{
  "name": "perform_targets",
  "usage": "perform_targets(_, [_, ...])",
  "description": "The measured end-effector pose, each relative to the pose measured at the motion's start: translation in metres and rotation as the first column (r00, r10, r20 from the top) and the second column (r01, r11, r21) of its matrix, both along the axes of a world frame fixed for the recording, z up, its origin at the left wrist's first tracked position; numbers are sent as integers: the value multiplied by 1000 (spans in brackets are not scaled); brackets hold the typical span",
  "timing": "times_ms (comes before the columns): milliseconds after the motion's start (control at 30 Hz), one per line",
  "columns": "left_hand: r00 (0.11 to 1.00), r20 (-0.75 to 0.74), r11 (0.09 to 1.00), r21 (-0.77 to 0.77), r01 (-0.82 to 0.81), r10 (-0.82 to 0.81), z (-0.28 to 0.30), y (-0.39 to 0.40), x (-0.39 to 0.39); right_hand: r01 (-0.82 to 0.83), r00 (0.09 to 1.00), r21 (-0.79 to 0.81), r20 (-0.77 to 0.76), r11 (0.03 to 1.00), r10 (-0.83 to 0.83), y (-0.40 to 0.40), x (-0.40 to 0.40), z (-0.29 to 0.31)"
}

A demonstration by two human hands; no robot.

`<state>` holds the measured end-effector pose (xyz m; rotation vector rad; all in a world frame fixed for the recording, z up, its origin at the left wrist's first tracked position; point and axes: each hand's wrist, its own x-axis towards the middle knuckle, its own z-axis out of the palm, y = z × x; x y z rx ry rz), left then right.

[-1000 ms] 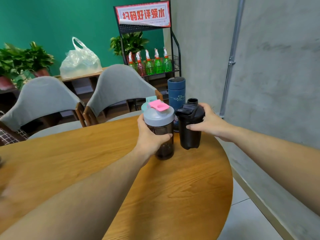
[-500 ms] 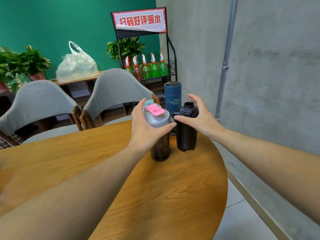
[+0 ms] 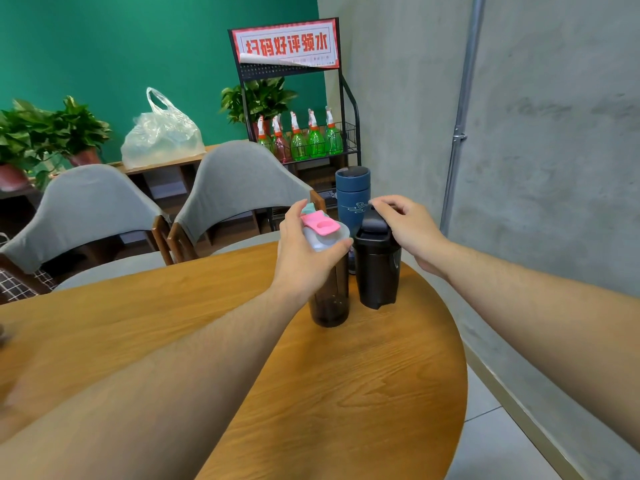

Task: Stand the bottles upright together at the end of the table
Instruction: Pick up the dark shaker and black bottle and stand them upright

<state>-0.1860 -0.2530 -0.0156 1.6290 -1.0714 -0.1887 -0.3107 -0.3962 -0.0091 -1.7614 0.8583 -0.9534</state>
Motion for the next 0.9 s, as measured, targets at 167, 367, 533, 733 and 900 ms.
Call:
perform_targets(167, [1000,3,1000,12,1,-1,3,1,-2,-8,1000,31,-11,999,9,-1,1,-5])
perform_targets(367, [999,39,997,76,4,-7,10,6,-4,-37,999,28,-32,999,38,5,-4,3])
perform_targets(533, [998,65,994,107,-15,8,18,15,-6,7,1000,-27,-17,1000,-7,18,-15,13])
perform_targets(733, [995,94,990,136,-30,17,34,47,-3,6,997,-146,-72,989,-16,55,-21,43])
perform_targets(900, [996,76,982,181,-52,39,48,97,5,-70,993,-270,-113,960,41,102,-13,65])
